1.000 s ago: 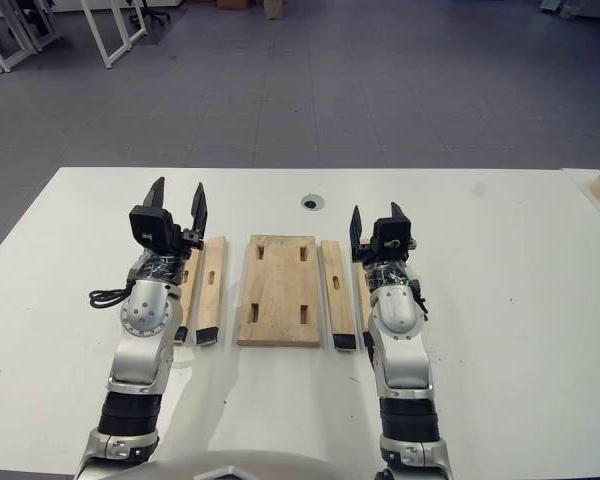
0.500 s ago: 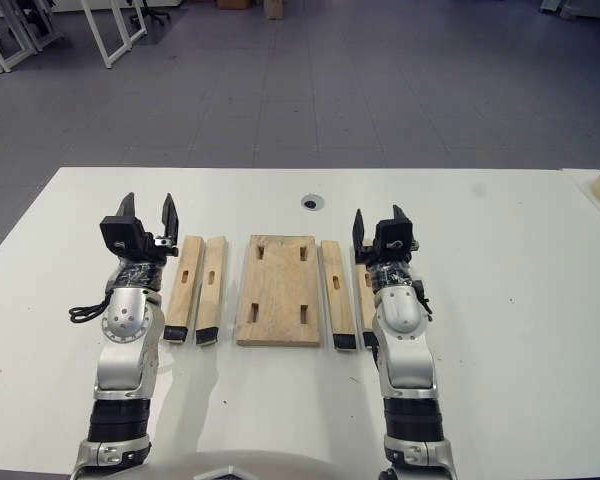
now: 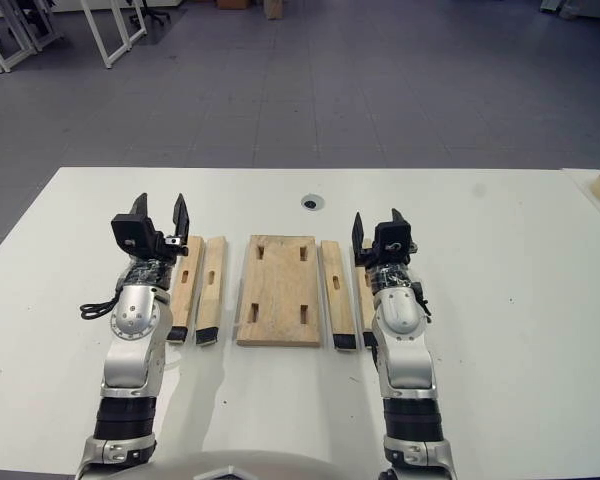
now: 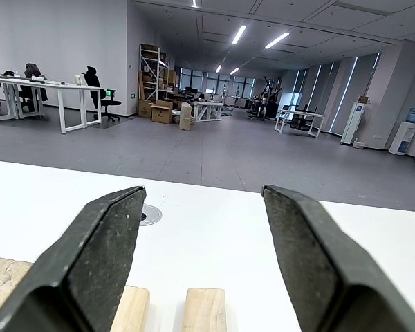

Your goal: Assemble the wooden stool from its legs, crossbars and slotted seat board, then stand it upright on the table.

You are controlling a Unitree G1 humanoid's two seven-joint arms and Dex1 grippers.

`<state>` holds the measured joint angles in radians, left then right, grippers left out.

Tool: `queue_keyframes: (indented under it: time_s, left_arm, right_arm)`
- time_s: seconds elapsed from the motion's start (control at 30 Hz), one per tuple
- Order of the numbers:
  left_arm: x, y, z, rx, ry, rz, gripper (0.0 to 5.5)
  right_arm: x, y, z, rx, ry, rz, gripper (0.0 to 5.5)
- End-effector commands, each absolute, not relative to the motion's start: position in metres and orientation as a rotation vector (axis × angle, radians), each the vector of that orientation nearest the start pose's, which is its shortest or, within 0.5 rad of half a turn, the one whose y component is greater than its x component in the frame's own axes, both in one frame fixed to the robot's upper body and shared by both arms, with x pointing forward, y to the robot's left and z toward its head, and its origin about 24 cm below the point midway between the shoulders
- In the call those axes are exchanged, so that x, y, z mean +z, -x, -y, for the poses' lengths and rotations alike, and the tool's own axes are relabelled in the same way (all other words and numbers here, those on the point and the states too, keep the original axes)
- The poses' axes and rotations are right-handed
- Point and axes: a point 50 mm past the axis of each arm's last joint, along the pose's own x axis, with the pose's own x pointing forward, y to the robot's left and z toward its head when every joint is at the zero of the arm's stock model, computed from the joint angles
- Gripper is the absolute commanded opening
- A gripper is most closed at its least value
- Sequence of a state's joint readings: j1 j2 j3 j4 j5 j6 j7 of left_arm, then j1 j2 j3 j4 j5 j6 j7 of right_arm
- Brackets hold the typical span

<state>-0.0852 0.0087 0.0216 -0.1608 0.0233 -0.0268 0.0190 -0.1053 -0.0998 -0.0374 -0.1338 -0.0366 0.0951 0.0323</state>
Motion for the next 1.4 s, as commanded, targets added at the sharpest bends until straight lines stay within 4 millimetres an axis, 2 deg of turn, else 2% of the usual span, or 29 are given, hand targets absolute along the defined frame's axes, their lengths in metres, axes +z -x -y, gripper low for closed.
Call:
queue_keyframes:
  time_s: [0.03,0.33,0.5,0.67,0.73,0.9,1.13,1.23,1.4]
  left_arm:
    - [0.104,-0.268,-0.146,0.010,-0.019,0.269,2.98]
    - [0.104,-0.268,-0.146,0.012,-0.017,0.270,2.98]
    - [0.105,-0.268,-0.148,0.013,-0.022,0.269,2.98]
    - [0.104,-0.267,-0.149,0.015,-0.025,0.261,2.98]
    - [0.104,-0.266,-0.149,0.021,-0.024,0.261,2.98]
    - [0.102,-0.265,-0.149,0.026,-0.023,0.255,2.98]
    - [0.101,-0.264,-0.150,0.027,-0.023,0.250,2.98]
    - [0.101,-0.265,-0.150,0.025,-0.023,0.250,3.01]
    - [0.102,-0.266,-0.149,0.026,-0.015,0.251,3.01]
  right_arm:
    - [0.092,-0.273,0.169,0.018,0.142,0.131,3.10]
    - [0.092,-0.273,0.171,0.011,0.145,0.131,3.10]
    - [0.086,-0.266,0.191,-0.039,0.167,0.097,3.10]
    - [0.056,-0.238,0.235,-0.056,0.193,-0.060,3.10]
    - [0.046,-0.230,0.244,-0.044,0.180,-0.120,3.10]
    - [0.018,-0.215,0.246,0.025,0.122,-0.268,3.10]
    - [0.003,-0.212,0.242,0.025,0.027,-0.372,3.10]
    - [-0.001,-0.208,0.239,0.038,-0.007,-0.430,2.54]
    - [-0.011,-0.200,0.242,-0.002,0.055,-0.513,1.54]
